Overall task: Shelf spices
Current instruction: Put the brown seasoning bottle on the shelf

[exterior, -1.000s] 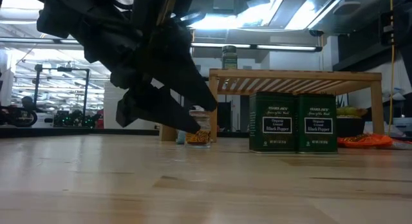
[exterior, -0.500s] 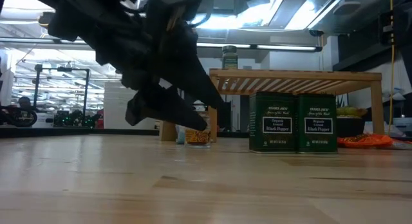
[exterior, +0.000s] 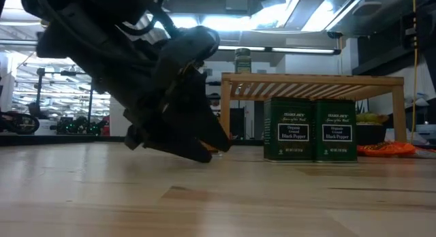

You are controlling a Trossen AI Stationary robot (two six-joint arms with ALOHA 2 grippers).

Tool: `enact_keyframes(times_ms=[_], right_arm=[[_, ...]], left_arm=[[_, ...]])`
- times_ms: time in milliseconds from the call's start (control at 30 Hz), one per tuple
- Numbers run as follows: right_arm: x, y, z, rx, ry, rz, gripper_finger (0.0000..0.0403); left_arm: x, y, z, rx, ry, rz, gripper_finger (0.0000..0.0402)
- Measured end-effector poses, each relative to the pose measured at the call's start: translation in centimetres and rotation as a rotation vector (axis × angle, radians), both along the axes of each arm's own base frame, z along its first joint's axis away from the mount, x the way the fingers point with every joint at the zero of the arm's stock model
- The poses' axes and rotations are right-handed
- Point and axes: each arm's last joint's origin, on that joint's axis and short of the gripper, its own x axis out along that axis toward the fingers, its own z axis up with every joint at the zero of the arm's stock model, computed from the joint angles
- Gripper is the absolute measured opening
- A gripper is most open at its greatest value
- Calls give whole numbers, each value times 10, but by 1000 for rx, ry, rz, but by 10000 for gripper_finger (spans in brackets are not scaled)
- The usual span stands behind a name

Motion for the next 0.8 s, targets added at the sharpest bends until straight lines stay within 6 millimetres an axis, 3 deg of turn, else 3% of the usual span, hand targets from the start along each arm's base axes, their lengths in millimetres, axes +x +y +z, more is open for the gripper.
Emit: enact_keyframes(times_ms=[333, 567, 800], right_arm=[[0, 0, -1, 4, 13, -2, 344], [0, 0, -1, 3, 13, -2, 344], [0, 0, -1, 1, 11, -1, 344]], left_arm=[[-27, -21, -8, 130, 36, 147, 147], [-38, -11, -14, 283, 109, 213, 110], [-32, -4, -14, 283, 102, 232, 120]])
